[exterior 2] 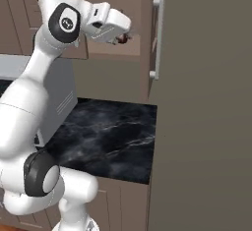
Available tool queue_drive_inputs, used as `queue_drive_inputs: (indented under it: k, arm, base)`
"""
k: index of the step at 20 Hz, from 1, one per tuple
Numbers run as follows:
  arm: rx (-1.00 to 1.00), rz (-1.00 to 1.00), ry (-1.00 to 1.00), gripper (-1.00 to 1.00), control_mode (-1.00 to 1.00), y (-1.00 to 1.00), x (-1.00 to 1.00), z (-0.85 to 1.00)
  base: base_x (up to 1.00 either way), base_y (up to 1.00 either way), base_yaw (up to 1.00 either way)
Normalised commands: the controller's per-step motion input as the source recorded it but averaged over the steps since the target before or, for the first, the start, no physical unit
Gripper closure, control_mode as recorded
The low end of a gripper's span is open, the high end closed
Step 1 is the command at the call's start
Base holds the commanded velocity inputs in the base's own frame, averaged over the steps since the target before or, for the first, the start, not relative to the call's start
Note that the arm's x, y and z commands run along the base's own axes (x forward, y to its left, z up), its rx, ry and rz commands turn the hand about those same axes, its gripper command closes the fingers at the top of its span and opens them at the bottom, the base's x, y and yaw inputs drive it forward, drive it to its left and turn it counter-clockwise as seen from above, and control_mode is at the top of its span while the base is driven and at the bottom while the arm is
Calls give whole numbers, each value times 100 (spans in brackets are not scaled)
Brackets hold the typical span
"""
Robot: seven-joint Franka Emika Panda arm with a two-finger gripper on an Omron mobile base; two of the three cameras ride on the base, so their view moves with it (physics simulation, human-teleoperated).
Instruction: Move the shaker and ketchup from the cabinet to the dining counter.
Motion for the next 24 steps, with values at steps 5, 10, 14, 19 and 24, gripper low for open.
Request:
queue_drive_inputs:
  k: [5,10,14,19,24]
  arm:
    - [29,25,-27,-100,-100,77,2,0]
    - [13,13,-17,-100,-100,59,18,0]
    - [4,11,-9,-100,-100,45,20,0]
    - [1,17,0,-100,-100,30,30,0]
    - [1,18,0,-100,-100,29,28,1]
  base:
    - [0,0,0]
    - [0,0,0]
    - [0,0,0]
    - [0,0,0]
    - [0,0,0]
